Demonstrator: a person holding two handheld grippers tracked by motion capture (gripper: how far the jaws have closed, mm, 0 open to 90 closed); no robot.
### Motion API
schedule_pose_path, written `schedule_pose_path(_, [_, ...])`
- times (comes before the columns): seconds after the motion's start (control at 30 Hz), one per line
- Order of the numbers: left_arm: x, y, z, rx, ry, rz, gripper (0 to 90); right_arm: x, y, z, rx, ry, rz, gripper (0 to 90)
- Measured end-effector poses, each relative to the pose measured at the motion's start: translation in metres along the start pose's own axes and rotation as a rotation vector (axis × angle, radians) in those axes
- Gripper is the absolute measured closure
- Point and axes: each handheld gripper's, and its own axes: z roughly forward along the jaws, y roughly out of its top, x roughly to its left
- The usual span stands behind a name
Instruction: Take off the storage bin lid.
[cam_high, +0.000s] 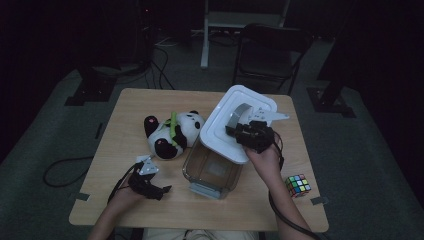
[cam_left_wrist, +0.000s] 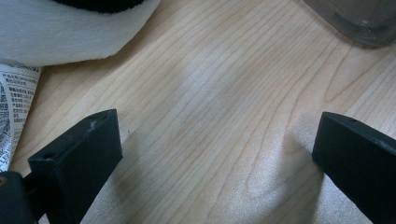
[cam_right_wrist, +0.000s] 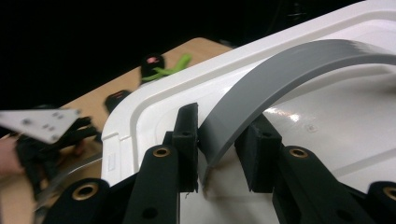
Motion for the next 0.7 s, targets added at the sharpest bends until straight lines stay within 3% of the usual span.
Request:
schedule_pose_path(0.37, [0.000, 0.000, 0.000, 0.001, 0.002, 0.005, 2.1, -0.049, 0.013, -0.003, -0.051, -0.139, 0.046, 69.8])
schedule_pose_path(0.67, [0.000, 0.000, 0.000, 0.001, 0.003, 0.006, 2.1, -0.084, 0.014, -0.002, -0.060, -0.218, 0.093, 69.8])
schedule_pose_path(0.7, [0.000, 0.000, 0.000, 0.001, 0.000, 0.001, 2.1, -0.095, 0.014, 0.000, -0.059, -0.242, 0.110, 69.8])
